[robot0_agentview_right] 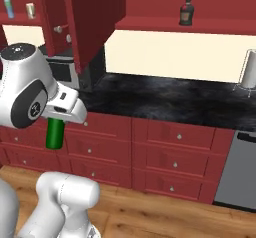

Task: Sort all alcoholic drinks to one cabinet, and non-alcoholic drinks to the other.

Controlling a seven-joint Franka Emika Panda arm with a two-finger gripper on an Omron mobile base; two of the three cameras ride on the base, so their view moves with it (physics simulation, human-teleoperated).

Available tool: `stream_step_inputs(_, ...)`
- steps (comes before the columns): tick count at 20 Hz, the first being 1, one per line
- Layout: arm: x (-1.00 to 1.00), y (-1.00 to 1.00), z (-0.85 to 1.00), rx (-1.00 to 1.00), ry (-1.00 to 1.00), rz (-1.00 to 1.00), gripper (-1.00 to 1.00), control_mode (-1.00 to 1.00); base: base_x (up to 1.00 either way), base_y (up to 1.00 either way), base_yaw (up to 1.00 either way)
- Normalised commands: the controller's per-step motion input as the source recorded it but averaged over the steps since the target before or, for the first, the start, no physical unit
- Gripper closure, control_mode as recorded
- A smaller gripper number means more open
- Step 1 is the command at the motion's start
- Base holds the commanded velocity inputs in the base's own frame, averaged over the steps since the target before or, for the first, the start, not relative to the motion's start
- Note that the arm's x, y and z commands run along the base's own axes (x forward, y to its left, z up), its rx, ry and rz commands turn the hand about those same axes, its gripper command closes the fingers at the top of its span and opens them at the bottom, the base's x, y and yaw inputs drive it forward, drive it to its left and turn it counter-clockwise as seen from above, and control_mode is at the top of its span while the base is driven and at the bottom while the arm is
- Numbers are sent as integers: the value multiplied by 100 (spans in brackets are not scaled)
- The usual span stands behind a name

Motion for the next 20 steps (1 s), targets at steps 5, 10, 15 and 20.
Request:
stream_step_inputs(5, 0, 0, 0, 0, 0, 0, 100, 100, 47, -100, 0)
stream_step_inputs(10, 0, 0, 0, 0, 0, 0, 100, 100, 78, -100, 0)
stream_step_inputs(15, 0, 0, 0, 0, 0, 0, 100, 100, 78, -99, 0)
stream_step_inputs(20, 0, 0, 0, 0, 0, 0, 100, 100, 96, -77, 0)
